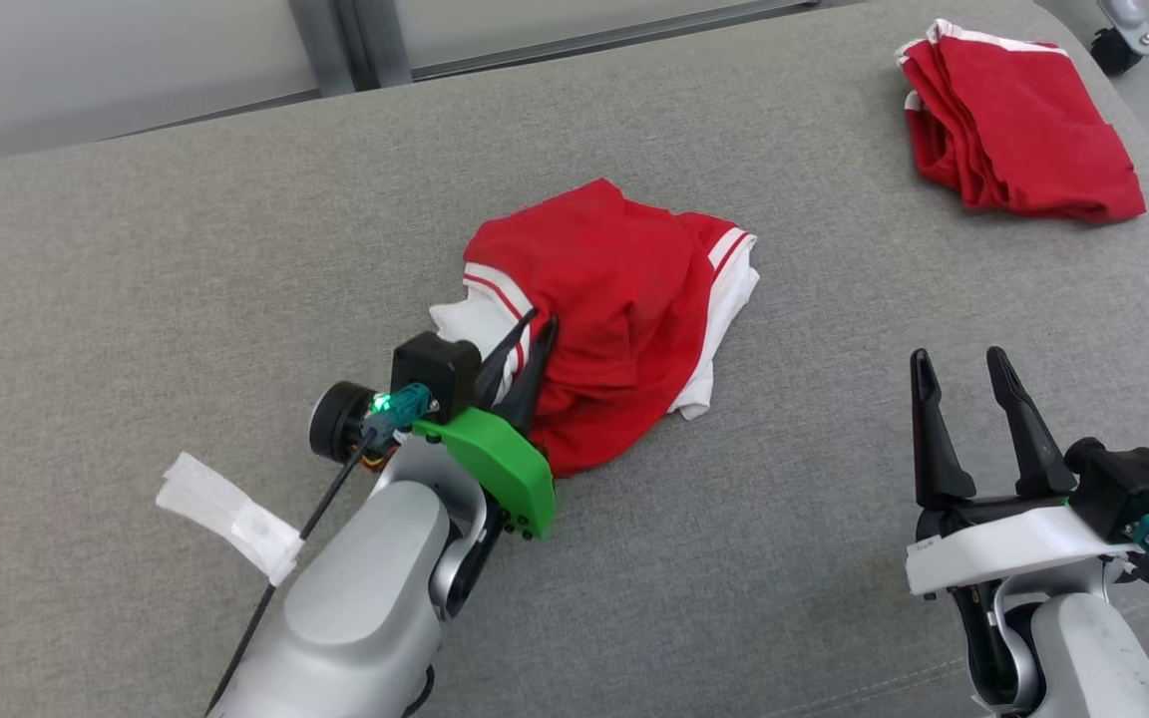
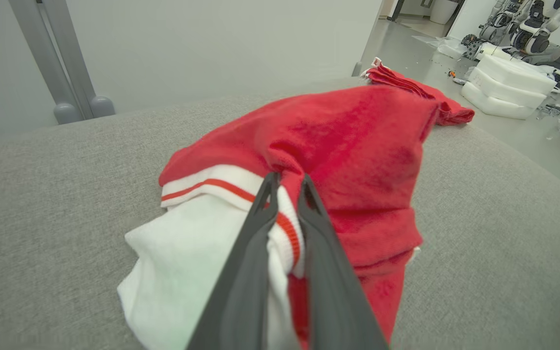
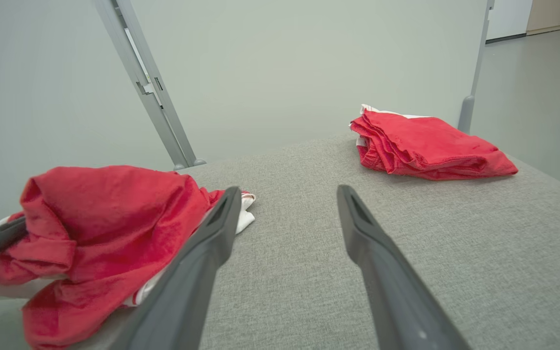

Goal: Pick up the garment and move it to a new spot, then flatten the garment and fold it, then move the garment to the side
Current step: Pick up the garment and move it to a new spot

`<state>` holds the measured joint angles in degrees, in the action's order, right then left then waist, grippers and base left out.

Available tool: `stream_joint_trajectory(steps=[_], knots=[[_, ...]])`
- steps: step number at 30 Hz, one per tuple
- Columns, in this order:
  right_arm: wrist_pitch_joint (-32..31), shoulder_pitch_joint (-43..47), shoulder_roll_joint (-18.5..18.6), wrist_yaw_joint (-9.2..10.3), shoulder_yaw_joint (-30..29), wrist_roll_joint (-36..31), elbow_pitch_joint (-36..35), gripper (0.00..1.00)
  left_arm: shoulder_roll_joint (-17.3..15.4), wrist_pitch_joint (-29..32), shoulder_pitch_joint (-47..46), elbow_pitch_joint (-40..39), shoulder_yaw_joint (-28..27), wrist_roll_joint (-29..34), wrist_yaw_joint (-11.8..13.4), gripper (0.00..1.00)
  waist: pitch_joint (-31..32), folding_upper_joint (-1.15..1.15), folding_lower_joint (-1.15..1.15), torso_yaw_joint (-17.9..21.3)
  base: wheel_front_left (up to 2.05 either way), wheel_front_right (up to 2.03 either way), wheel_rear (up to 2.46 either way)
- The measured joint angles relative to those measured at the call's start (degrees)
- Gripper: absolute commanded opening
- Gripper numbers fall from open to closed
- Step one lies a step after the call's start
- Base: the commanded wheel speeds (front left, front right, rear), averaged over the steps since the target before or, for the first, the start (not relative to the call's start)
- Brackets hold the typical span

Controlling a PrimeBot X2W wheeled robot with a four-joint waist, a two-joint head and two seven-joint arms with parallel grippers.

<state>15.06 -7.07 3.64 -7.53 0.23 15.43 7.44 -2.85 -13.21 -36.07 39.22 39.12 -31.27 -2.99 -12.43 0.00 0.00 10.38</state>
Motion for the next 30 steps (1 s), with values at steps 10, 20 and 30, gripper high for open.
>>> stream_joint_trajectory(steps=[10,20,30], knots=[[0.00,1.26,0.75,0.00,0.26,-0.35,0.27,1.00,-1.13,-1.67,0.76,-2.09,-1.86,1.24,1.59,1.00,2.50,0.00,0.00,-2.10,0.00,0.00,0.00],[0.00,3.43,1.75,0.00,0.51,-0.40,-0.30,1.00,-6.59,-1.82,8.64,-16.00,-12.93,7.82,4.12,1.00,5.70,0.00,0.00,-5.88,0.00,0.00,0.00],[0.00,4.50,2.11,0.00,0.64,-0.42,-0.86,1.00,-8.43,-1.82,19.92,-23.59,-24.10,13.30,4.32,1.00,7.98,0.00,0.00,-9.84,0.00,0.00,0.00]])
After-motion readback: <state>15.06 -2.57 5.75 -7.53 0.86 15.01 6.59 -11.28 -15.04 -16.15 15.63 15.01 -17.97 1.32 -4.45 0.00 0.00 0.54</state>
